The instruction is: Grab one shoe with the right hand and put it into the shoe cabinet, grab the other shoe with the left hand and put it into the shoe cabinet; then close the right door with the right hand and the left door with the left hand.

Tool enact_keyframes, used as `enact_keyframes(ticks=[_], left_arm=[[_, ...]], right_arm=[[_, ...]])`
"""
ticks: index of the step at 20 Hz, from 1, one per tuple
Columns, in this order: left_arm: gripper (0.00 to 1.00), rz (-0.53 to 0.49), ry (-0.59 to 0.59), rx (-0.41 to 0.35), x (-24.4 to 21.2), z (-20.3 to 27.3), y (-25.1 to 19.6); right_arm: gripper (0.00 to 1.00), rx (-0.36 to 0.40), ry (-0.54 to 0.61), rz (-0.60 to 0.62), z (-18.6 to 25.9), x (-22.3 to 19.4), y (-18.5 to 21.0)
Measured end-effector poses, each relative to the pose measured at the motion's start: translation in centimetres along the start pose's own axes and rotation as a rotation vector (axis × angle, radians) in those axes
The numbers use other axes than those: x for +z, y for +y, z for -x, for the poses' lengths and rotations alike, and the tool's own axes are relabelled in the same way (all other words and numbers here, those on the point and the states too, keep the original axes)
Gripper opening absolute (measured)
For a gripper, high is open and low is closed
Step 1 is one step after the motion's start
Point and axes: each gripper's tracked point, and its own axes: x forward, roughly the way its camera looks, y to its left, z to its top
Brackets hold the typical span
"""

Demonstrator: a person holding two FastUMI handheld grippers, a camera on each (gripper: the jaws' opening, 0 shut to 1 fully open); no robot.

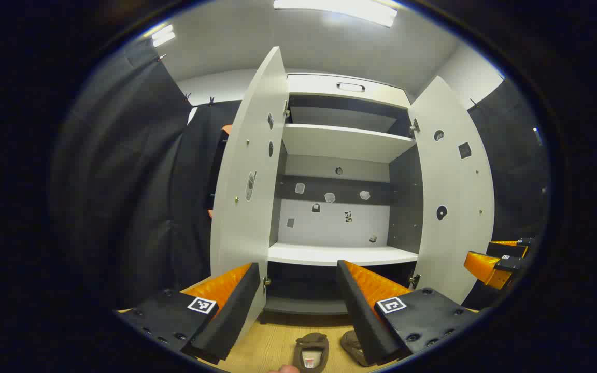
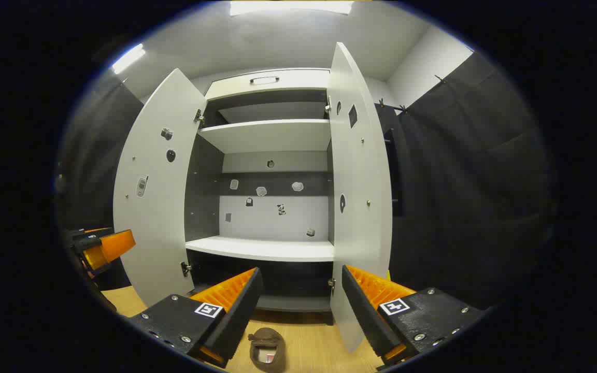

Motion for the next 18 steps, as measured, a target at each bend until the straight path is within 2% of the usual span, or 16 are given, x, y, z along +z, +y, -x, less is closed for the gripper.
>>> enact_keyframes(ticks=[3, 4, 5, 6, 7, 9, 11, 18], left_arm=[[0.97, -0.006, 0.006, -0.017, -0.3, -0.2, -0.9], [0.94, 0.000, 0.014, -0.023, -0.6, -0.2, -1.2], [0.97, 0.004, 0.020, -0.027, -0.9, -0.1, -1.5], [0.94, 0.006, 0.018, -0.025, -0.9, -0.1, -1.5], [0.96, 0.009, 0.014, -0.024, -0.6, -0.1, -1.5], [0.94, 0.014, 0.010, -0.030, -0.6, -0.1, -1.8], [0.97, 0.006, 0.021, -0.027, -1.0, 0.1, -1.7], [0.96, -0.007, 0.005, -0.013, -0.3, 0.6, -1.1]], right_arm=[[0.94, 0.001, 0.004, -0.006, -0.1, -0.2, -0.2], [0.94, -0.003, 0.009, -0.008, -0.1, -0.3, -0.3], [0.94, -0.003, 0.012, -0.009, -0.1, -0.4, -0.4], [0.94, -0.002, 0.012, -0.010, -0.1, -0.4, -0.4], [0.94, -0.001, 0.012, -0.008, -0.1, -0.4, -0.3], [0.94, 0.000, 0.012, -0.002, 0.1, -0.5, -0.3], [0.94, 0.000, 0.009, 0.006, 0.3, -0.4, -0.3], [0.94, 0.014, 0.008, -0.008, 0.5, -0.2, 0.4]])
